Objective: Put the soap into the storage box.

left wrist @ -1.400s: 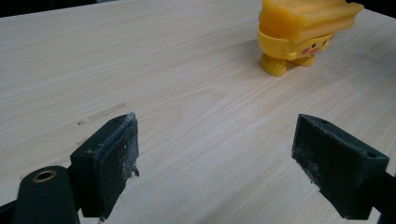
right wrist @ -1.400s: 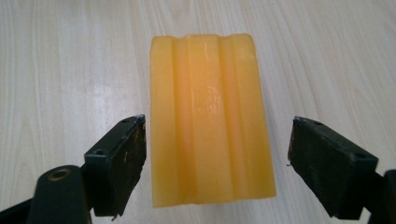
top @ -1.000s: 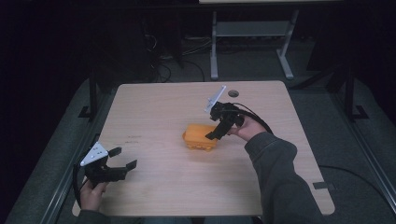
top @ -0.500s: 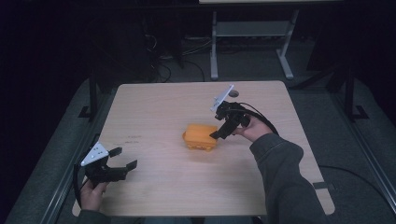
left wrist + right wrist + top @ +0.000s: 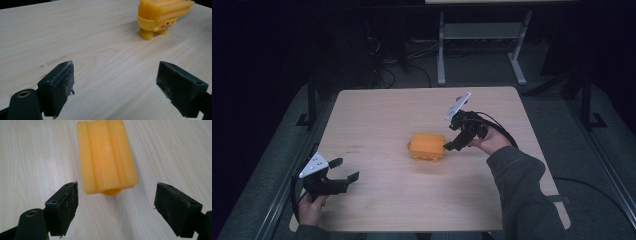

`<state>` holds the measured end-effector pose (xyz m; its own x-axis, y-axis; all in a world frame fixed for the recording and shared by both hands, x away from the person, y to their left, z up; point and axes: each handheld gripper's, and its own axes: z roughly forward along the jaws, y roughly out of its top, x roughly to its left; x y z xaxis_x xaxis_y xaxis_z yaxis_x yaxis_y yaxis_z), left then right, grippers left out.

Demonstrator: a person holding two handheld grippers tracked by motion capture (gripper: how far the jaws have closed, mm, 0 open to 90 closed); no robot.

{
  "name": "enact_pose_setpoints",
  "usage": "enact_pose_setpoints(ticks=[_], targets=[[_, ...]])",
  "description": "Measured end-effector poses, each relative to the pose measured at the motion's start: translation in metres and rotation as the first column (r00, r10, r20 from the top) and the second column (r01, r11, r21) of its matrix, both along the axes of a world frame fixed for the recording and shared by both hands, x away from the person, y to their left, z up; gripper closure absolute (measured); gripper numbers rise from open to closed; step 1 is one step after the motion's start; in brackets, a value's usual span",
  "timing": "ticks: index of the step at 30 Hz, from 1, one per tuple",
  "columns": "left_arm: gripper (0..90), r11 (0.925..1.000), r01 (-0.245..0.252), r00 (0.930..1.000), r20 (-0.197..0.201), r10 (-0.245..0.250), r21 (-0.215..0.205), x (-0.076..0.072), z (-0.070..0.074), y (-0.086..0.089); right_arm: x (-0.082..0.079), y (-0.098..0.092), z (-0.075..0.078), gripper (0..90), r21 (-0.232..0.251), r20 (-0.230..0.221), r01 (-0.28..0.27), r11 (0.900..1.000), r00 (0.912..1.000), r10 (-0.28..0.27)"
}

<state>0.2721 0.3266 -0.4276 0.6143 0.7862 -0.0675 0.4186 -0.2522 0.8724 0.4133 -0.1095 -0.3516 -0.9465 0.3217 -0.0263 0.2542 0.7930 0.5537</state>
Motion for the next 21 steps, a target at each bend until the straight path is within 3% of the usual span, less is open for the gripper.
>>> enact_pose_setpoints(ticks=[21], targets=[[14.1, 1.0000, 0.000, 1.0000, 0.002, 0.000, 0.005, -0.001, 0.000, 0.000, -0.011, -0.027, -0.001, 20.5, 0.022, -0.004, 0.046, 0.999, 0.9989, -0.046]])
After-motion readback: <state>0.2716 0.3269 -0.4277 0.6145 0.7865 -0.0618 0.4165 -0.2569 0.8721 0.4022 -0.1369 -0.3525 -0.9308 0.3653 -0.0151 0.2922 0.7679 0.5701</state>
